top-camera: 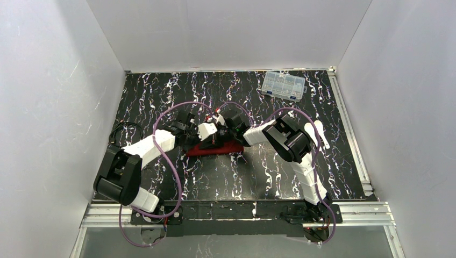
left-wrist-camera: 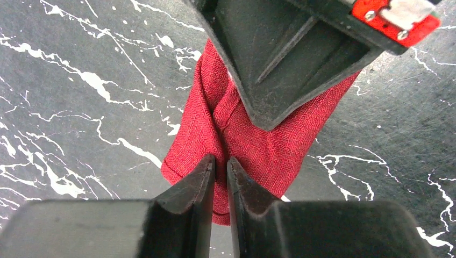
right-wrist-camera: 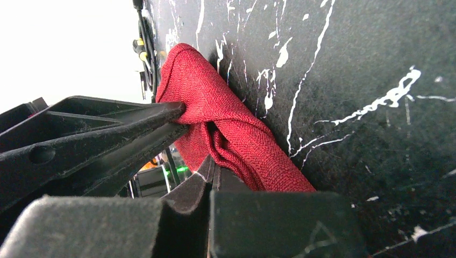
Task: Fold the napkin into a case and place the utensils inside
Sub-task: Smooth out the smaller rectangle-folded napkin at the center of the board.
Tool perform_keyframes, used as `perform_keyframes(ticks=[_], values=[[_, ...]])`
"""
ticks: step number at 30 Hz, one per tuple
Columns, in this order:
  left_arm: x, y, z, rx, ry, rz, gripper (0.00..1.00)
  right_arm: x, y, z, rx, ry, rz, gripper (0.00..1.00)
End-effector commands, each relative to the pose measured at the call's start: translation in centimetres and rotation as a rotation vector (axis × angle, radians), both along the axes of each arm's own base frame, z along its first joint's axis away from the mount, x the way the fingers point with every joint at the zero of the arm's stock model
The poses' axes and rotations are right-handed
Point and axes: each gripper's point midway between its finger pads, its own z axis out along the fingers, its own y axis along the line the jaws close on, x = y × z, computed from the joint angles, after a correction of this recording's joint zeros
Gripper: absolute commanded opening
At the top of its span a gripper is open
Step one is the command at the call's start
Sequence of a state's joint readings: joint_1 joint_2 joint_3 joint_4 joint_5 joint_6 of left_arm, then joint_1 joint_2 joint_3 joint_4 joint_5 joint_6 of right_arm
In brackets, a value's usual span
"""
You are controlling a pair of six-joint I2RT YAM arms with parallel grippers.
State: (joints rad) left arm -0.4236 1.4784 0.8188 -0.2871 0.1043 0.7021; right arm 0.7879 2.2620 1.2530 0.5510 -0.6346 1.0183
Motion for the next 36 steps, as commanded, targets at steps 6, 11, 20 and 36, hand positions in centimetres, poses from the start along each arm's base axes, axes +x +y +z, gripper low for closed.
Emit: perform_keyframes(ticks=[6, 11, 20, 36], values=[[-0.8, -0.6, -0.6, -0.011, 0.034, -0.020, 0.00, 0.3, -0.6, -2.0, -0.081, 0.010, -0.059, 0.01], [-2.3, -1.6, 0.9, -0.070, 0.077, -0.036, 0.00, 0.8, -0.6, -2.4, -0.108, 0.012, -0.084, 0.01], [-3.9, -2.5, 1.7, -0.123, 0.140, -0.034, 0.00, 1.0, -1.3, -3.0, -0.148, 0.013, -0.115, 0.01], [-3.4, 1.0, -4.3, 0.105, 0.114, -0.108, 0.00, 1.0, -1.1, -1.4, -0.097, 0.002, -0.102, 0.01]])
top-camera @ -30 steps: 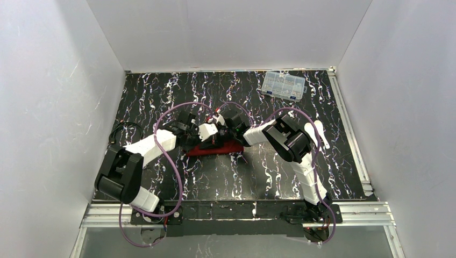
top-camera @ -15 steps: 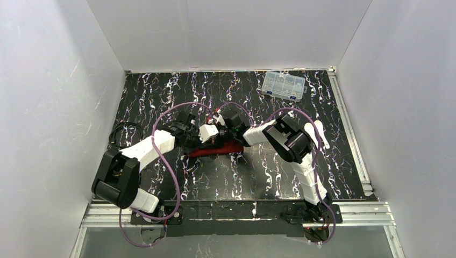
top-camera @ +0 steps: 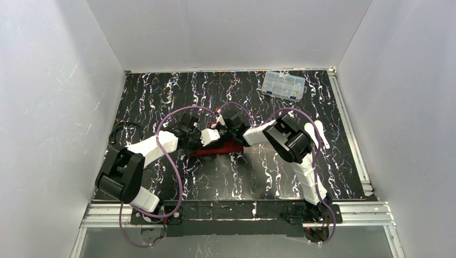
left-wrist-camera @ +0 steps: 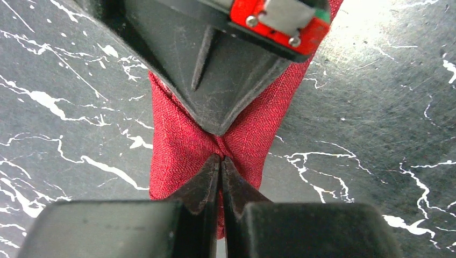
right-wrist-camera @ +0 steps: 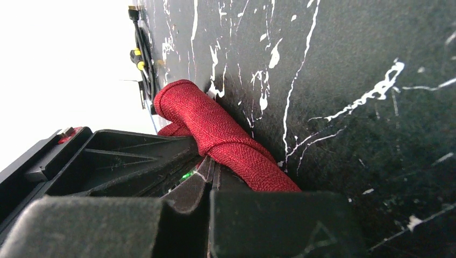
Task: Fold the napkin into a case and place the utensils inside
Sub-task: Smooth out the smaller rectangle-folded napkin at the center of the board.
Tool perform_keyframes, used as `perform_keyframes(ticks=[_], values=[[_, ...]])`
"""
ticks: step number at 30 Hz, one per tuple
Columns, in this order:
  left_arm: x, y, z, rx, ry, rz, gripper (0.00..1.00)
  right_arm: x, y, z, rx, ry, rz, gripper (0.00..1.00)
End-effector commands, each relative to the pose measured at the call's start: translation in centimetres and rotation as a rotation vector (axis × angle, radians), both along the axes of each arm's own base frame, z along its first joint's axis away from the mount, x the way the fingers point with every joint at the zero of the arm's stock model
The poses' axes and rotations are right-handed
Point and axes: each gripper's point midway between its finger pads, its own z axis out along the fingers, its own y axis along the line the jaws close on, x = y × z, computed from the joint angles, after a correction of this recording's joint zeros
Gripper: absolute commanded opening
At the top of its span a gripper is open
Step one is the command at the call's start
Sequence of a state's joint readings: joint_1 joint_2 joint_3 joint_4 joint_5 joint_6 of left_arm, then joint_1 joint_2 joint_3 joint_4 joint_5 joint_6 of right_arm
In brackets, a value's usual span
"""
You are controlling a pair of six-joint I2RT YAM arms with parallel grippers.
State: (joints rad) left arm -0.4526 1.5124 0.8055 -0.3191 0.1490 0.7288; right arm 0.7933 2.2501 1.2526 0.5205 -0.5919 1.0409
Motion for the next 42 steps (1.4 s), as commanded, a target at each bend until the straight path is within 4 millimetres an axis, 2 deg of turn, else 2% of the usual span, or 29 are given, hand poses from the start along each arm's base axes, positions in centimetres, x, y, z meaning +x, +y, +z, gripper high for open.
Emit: perform_keyframes(ticks=[1, 10, 15, 22, 29, 32, 33, 37, 42], values=[[-1.2, 2.0, -2.8, 0.106, 0.019, -0.043, 0.00, 0.8, -1.1, -0.9, -0.061, -0.022, -0.054, 0.01], [-1.5, 2.2, -3.2, 0.111, 0.022, -0.049, 0.00, 1.1, -1.5, 2.8, 0.028, -0.076, -0.005, 0.01], [-1.6, 2.1, -3.1, 0.102, 0.021, -0.048, 0.00, 1.4, -0.3, 5.1, 0.134, -0.069, 0.002, 0.02], [-1.7, 1.8, -3.0, 0.087, 0.027, -0.046, 0.00, 2.2, 0.9, 6.3, 0.163, -0.078, -0.003, 0.01], [-1.9, 1.6, -2.5, 0.071, 0.035, -0.039, 0.00, 3.2, 1.8, 3.8, 0.114, -0.052, -0.039, 0.01], [-2.0, 1.3, -2.0, 0.056, 0.043, -0.031, 0.00, 3.3, 1.7, 1.7, 0.050, -0.048, -0.043, 0.01], [-1.9, 1.1, -1.6, 0.045, 0.042, -0.026, 0.03, 3.2, 1.5, 0.9, 0.024, -0.044, -0.042, 0.01], [-1.6, 0.5, 0.9, 0.005, 0.032, -0.006, 0.26, 2.2, 0.7, -2.4, -0.079, -0.029, -0.014, 0.01], [-1.8, -0.4, 5.5, -0.064, -0.002, -0.030, 0.34, 1.7, 0.1, -4.6, -0.137, -0.023, 0.005, 0.01]])
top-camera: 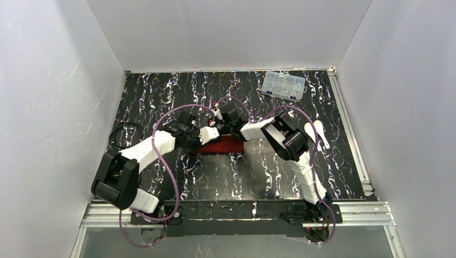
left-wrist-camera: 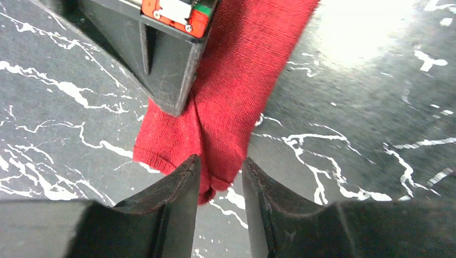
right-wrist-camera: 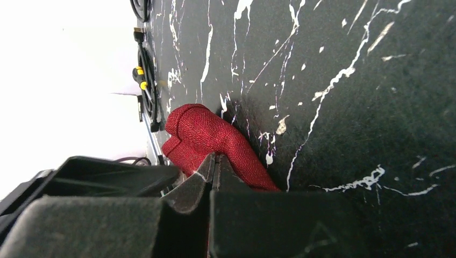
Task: Fold the napkin into a case and place the utensils inside
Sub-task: Smooth out the smaller rectangle-folded napkin at the center of the board.
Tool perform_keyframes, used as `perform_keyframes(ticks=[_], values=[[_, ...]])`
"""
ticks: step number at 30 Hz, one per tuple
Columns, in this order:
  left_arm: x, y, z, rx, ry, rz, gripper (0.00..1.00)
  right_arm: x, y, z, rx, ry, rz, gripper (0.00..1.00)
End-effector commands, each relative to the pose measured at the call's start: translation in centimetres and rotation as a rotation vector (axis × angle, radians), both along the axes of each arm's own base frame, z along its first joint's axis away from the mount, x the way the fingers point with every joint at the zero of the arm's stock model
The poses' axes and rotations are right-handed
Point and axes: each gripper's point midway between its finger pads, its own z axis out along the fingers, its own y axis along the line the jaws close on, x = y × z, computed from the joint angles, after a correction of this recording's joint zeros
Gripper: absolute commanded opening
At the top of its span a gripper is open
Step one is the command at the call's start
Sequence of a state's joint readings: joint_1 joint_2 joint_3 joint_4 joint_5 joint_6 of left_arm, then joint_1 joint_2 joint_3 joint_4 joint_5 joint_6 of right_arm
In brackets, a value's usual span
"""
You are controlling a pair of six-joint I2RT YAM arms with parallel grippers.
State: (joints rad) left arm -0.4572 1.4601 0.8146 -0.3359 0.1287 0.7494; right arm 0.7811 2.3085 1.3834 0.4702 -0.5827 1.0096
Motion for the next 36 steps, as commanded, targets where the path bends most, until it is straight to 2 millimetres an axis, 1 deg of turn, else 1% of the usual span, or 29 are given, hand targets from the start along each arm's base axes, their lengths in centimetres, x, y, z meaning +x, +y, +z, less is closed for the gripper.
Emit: perform_keyframes(ticks=[1, 3, 5, 6, 7, 9, 10, 12, 14, 16, 18, 20, 23, 27, 29, 32, 36], values=[[-2.2, -0.6, 5.1, -0.091, 0.036, -0.024, 0.34, -1.0, -1.4, -5.2, -0.153, 0.023, 0.013, 0.01], [-2.5, -0.8, 7.6, -0.148, 0.012, -0.052, 0.37, -1.1, -1.5, -5.3, -0.160, 0.017, 0.021, 0.01], [-2.7, -1.1, 10.0, -0.212, -0.028, -0.088, 0.44, -1.4, -1.7, -5.5, -0.171, 0.011, 0.036, 0.01], [-2.8, -1.1, 10.5, -0.229, -0.037, -0.099, 0.50, -1.5, -1.7, -5.6, -0.173, 0.009, 0.043, 0.01], [-2.9, -1.0, 11.2, -0.245, -0.056, -0.112, 0.54, -1.7, -1.8, -5.7, -0.177, 0.011, 0.053, 0.01], [-3.5, -1.1, 11.2, -0.247, -0.059, -0.159, 0.56, -2.2, -1.9, -5.9, -0.179, 0.019, 0.073, 0.01], [-4.3, -1.1, 10.8, -0.247, -0.041, -0.201, 0.56, -2.6, -1.9, -6.1, -0.176, 0.026, 0.085, 0.01], [-5.9, -1.1, 9.4, -0.242, -0.027, -0.314, 0.64, -3.4, -1.8, -6.2, -0.170, 0.036, 0.115, 0.01], [-6.7, -1.0, 7.8, -0.225, -0.073, -0.425, 0.65, -4.3, -2.0, -6.4, -0.177, 0.040, 0.152, 0.01], [-7.1, -0.7, 6.0, -0.189, -0.140, -0.540, 0.66, -4.9, -2.3, -6.5, -0.182, 0.034, 0.172, 0.01], [-6.8, -0.3, 4.2, -0.134, -0.204, -0.617, 0.66, -5.7, -2.5, -6.6, -0.178, 0.038, 0.199, 0.01], [-6.3, 0.1, 2.9, -0.086, -0.231, -0.662, 0.67, -6.2, -2.6, -6.6, -0.172, 0.044, 0.223, 0.01], [-5.7, 0.0, 2.0, -0.061, -0.244, -0.699, 0.66, -6.9, -2.8, -6.5, -0.163, 0.051, 0.252, 0.01], [-4.2, -0.6, 1.3, -0.062, -0.338, -0.707, 0.66, -7.5, -2.9, -6.6, -0.155, 0.058, 0.274, 0.01], [-4.1, -0.5, 0.7, -0.052, -0.341, -0.717, 0.66, -7.7, -3.1, -6.6, -0.148, 0.063, 0.283, 0.01], [-4.9, 0.1, -0.6, -0.024, -0.300, -0.745, 0.65, -8.0, -3.1, -6.6, -0.138, 0.067, 0.294, 0.01], [-6.5, 0.7, -1.8, 0.001, -0.269, -0.812, 0.63, -8.1, -3.1, -6.9, -0.133, 0.073, 0.304, 0.01]])
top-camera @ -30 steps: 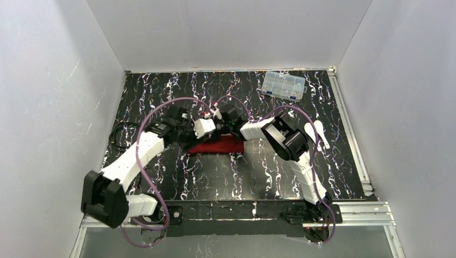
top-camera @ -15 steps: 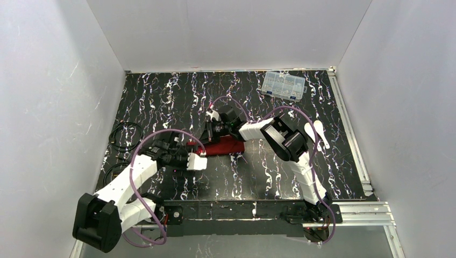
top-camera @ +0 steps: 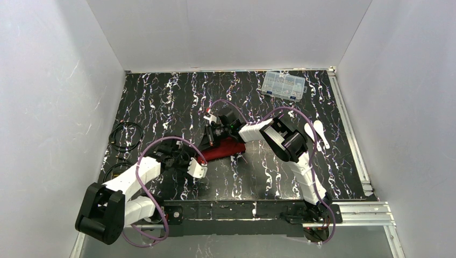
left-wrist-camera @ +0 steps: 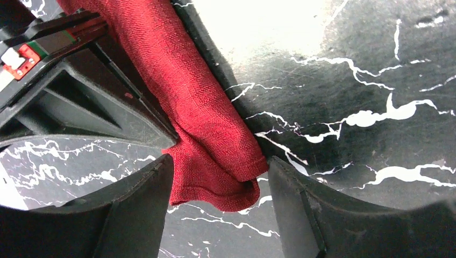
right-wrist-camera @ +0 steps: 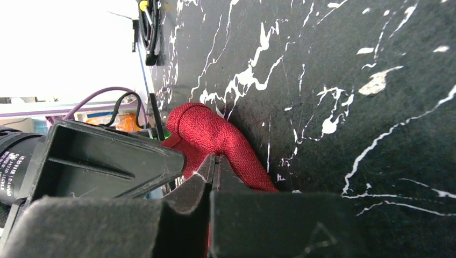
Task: Fold the napkin into a case and place the utensils inside
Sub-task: Smooth out the smaller rectangle-folded napkin at the center of the board, then turn over the smaller rectangle-folded napkin at the center of the board.
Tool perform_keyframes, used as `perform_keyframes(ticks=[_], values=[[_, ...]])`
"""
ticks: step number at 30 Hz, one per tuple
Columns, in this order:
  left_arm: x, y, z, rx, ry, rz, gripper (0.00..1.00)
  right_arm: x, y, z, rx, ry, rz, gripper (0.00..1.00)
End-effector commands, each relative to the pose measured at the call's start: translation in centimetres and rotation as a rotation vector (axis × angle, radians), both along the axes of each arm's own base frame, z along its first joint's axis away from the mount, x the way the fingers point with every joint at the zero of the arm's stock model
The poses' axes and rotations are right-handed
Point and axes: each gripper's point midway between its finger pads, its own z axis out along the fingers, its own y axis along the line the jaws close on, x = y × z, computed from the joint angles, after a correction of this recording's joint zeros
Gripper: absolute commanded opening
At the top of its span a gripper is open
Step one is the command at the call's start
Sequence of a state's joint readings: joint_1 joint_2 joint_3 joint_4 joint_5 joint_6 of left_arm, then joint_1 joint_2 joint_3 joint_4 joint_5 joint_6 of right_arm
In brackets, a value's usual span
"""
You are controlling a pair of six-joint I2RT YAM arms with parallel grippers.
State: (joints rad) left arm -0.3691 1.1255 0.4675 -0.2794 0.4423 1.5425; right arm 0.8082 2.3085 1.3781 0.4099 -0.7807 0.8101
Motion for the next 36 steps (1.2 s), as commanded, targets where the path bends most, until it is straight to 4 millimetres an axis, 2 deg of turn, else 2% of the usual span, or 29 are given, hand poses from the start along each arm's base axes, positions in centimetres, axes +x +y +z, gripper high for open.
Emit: perform_keyframes(ticks=[1, 5, 7, 8, 10, 11, 14, 18, 19, 21, 23, 25, 28, 32, 36], values=[[-1.6, 0.6, -1.3, 0.046, -0.011, -0.097, 0.62, -3.2, -2.7, -6.6, -0.185, 0.112, 0.031, 0.01], [-1.9, 0.9, -1.5, 0.059, -0.049, -0.119, 0.62, -3.3, -2.8, -6.6, -0.188, 0.106, 0.030, 0.01], [-0.8, 0.8, -0.3, 0.042, -0.084, -0.075, 0.64, -3.2, -2.8, -6.5, -0.184, 0.104, 0.026, 0.01], [0.0, 0.6, 0.8, 0.032, -0.110, -0.056, 0.64, -3.3, -2.8, -6.4, -0.182, 0.104, 0.025, 0.01], [1.8, 0.4, 3.5, -0.006, -0.163, 0.017, 0.81, -3.3, -2.9, -6.4, -0.181, 0.102, 0.022, 0.01], [2.6, 0.3, 5.1, -0.024, -0.194, 0.047, 0.85, -3.2, -2.9, -6.4, -0.182, 0.102, 0.019, 0.01], [3.3, 0.2, 9.3, -0.069, -0.236, 0.097, 0.97, -3.2, -2.8, -6.6, -0.183, 0.101, 0.014, 0.01], [2.2, -0.5, 13.2, -0.147, -0.193, 0.123, 0.99, -3.0, -2.8, -6.7, -0.180, 0.101, 0.006, 0.01], [2.9, -0.6, 13.8, -0.189, -0.172, 0.195, 0.98, -3.1, -2.8, -6.8, -0.182, 0.101, 0.006, 0.01], [5.5, -0.1, 15.2, -0.283, -0.133, 0.453, 0.98, -3.1, -2.8, -7.1, -0.185, 0.103, 0.002, 0.01], [6.7, 0.5, 14.6, -0.263, -0.049, 0.598, 0.99, -3.1, -2.9, -7.3, -0.189, 0.108, -0.001, 0.01], [5.1, 0.3, 12.9, -0.161, 0.100, 0.546, 0.99, -3.1, -2.9, -7.4, -0.187, 0.111, -0.004, 0.01], [2.7, -0.1, 10.4, -0.145, 0.247, 0.468, 0.98, -3.0, -2.9, -7.2, -0.184, 0.112, -0.004, 0.01], [-0.4, 0.5, 6.1, -0.108, 0.166, 0.231, 0.99, -2.7, -2.9, -7.0, -0.181, 0.108, -0.011, 0.01], [-2.1, 0.3, 3.7, -0.126, 0.045, 0.057, 0.98, -2.7, -2.9, -6.9, -0.174, 0.113, -0.013, 0.01]])
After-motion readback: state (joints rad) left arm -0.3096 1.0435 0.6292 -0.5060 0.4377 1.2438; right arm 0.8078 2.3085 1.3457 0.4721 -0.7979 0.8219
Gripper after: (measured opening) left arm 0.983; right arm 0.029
